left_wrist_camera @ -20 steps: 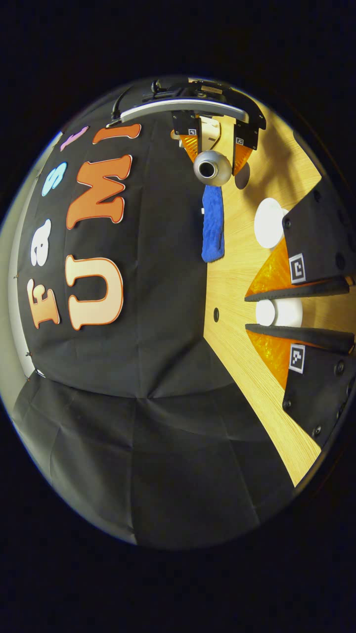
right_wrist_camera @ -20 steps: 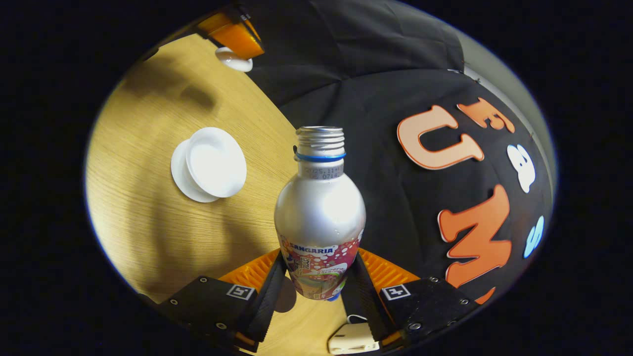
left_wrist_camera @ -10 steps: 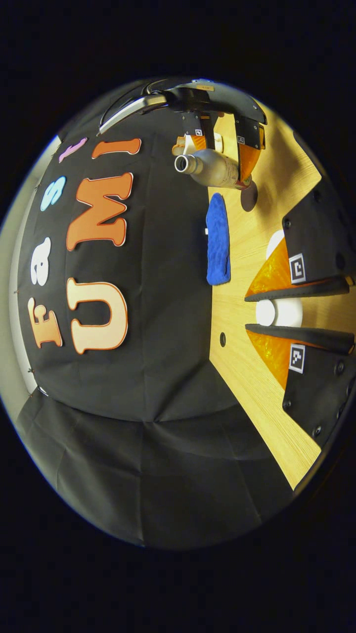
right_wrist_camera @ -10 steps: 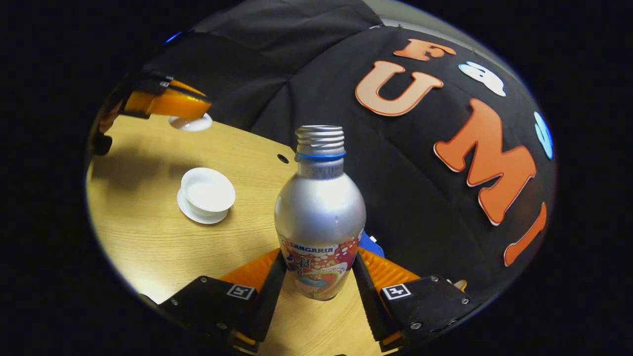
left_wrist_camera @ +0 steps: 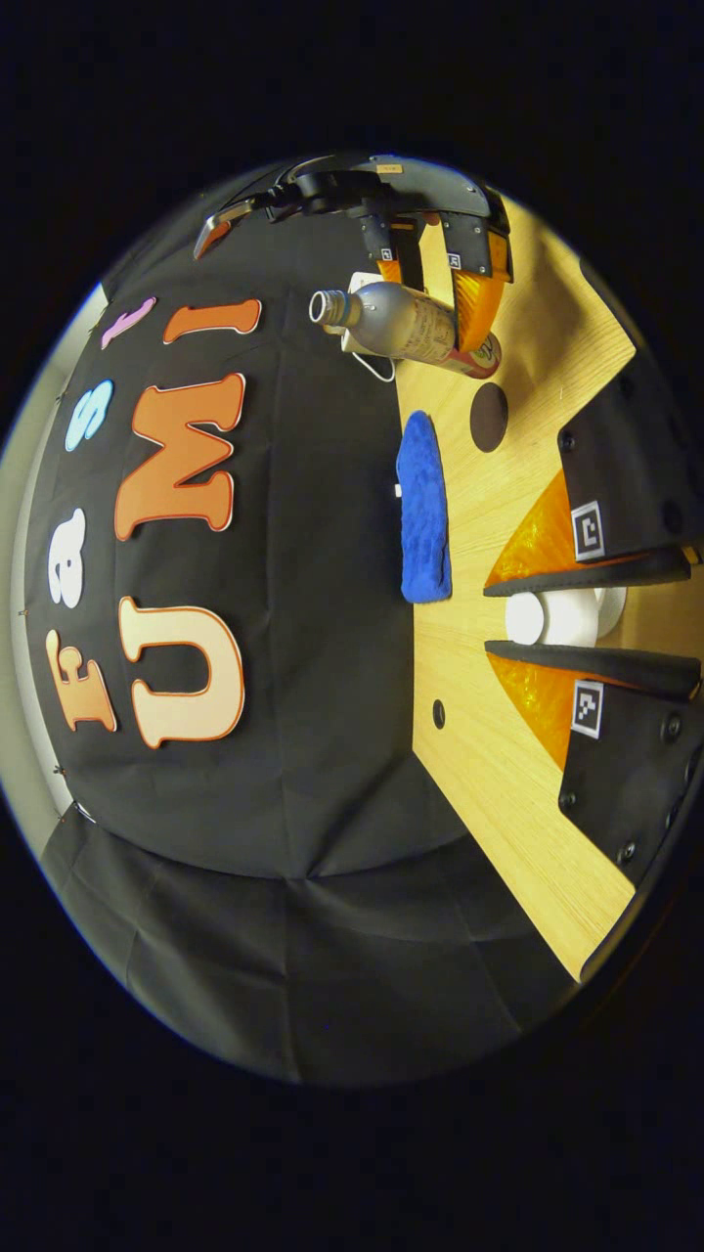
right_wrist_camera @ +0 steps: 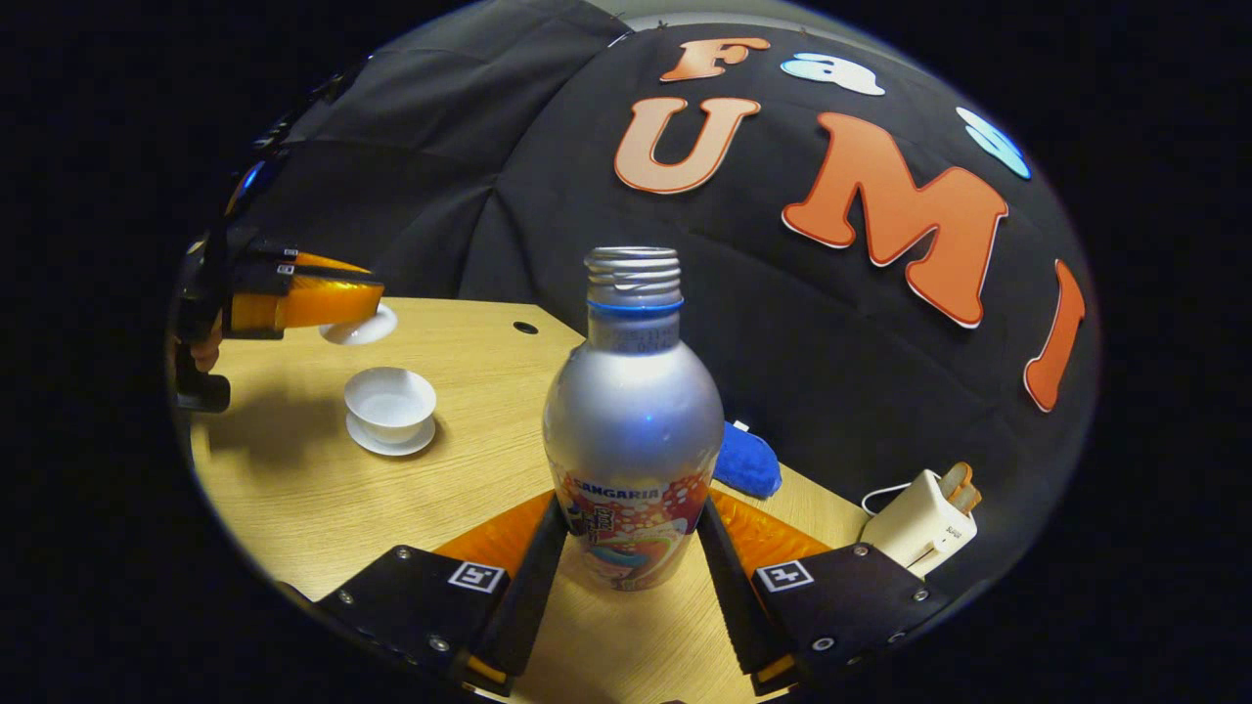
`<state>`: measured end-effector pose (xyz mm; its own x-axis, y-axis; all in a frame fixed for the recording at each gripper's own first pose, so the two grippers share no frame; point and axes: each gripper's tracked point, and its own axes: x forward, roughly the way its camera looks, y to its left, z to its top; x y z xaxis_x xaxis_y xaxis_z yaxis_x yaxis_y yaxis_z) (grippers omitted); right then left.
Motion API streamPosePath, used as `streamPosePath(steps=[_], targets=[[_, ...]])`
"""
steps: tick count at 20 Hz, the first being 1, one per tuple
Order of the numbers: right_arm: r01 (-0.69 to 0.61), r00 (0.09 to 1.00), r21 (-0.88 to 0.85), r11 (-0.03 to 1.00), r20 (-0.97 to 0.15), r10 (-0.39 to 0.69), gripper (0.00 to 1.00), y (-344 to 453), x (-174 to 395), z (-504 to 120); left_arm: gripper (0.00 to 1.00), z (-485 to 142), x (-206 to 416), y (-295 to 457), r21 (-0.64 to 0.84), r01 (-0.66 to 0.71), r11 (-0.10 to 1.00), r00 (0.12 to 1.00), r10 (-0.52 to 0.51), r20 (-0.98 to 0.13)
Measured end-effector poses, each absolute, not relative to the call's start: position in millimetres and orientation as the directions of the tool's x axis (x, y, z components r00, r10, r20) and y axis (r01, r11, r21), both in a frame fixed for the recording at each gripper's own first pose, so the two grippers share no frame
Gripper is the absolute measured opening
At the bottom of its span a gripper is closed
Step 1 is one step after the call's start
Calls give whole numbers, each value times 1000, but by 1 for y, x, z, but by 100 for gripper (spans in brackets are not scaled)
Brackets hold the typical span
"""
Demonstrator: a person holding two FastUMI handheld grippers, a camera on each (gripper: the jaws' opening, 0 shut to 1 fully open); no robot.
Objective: Open the teacup lid with one hand, grasp the water bottle and pour water into the teacup with the other hand; after pouring, place the water bottle on the coaster and then close the teacup lid.
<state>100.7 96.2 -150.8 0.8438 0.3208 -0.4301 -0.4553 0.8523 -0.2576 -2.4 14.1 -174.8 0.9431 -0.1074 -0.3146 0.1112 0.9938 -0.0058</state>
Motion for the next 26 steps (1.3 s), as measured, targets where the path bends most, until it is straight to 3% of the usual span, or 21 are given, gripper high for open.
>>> streamPosePath(steps=[2,4,5,6,9,10,16,19,23,26], targets=[[-432,854,-232,871,-415,313,79,94,105,-149,31,-179,0,7,-11,120,993,938,-117,-327],[-411,861,-196,890,-404,308,78,94,110,-148,27,-185,1,-2,-18,126,992,932,-125,-340],[-401,865,-176,899,-397,307,78,94,114,-148,34,-187,1,-5,-18,128,992,930,-126,-346],[-391,868,-156,907,-390,307,78,93,117,-147,31,-188,1,-7,-17,129,991,929,-127,-348],[-370,873,-97,924,-378,310,78,96,130,-155,34,-189,1,-12,-12,137,990,926,-133,-354],[-363,870,-70,929,-383,311,78,98,131,-159,31,-190,2,-12,-13,139,990,924,-134,-357],[-322,868,54,945,-383,318,78,110,149,-175,31,-196,1,-9,-9,135,991,915,-128,-382],[-314,859,58,948,-408,310,78,110,154,-185,34,-194,3,-8,-9,133,991,916,-126,-381],[-292,833,97,951,-464,303,78,115,152,-200,27,-196,5,-7,-13,129,991,914,-124,-387],[-278,828,108,954,-477,296,78,113,150,-203,30,-203,7,-8,-17,128,992,907,-123,-403]])
